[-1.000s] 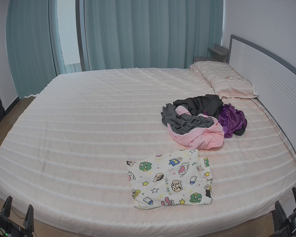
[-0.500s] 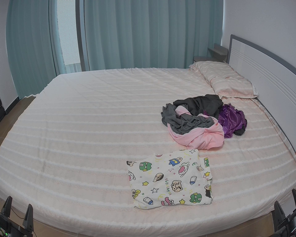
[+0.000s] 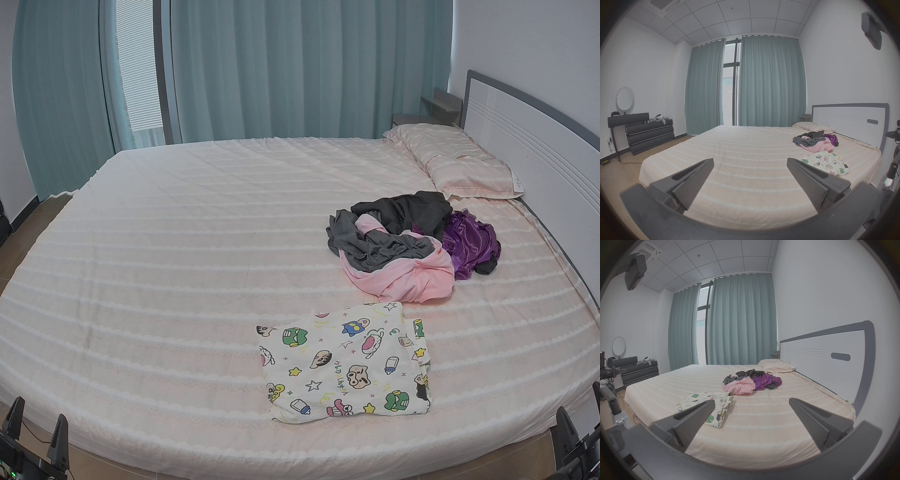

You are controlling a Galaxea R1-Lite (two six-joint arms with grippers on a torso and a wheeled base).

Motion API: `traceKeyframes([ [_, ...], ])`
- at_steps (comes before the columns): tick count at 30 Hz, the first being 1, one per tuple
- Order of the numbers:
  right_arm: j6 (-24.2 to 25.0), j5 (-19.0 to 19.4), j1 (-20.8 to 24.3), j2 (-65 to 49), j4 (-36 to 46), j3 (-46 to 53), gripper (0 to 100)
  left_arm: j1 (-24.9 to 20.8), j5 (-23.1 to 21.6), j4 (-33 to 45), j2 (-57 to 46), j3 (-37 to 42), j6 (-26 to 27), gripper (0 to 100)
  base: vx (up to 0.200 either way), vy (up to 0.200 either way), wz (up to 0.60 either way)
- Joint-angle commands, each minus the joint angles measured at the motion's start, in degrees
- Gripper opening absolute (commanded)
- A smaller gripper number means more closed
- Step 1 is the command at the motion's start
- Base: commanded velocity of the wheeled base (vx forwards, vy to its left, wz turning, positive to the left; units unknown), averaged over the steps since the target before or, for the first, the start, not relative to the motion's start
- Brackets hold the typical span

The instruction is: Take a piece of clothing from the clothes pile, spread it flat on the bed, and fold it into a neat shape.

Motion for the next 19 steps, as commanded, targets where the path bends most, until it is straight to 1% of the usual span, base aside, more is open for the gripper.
traceKeyframes([
  [1, 0.16, 0.04, 0.04, -0.92, 0.02, 0.92, 100, 0.10, 0.04, -0.03, -0.84, 1.01, 0.01, 100, 0.000, 0.000, 0.00],
  [19, 0.16, 0.04, 0.04, -0.92, 0.02, 1.01, 100, 0.01, 0.04, -0.03, -0.93, 1.01, 0.01, 100, 0.000, 0.000, 0.00],
])
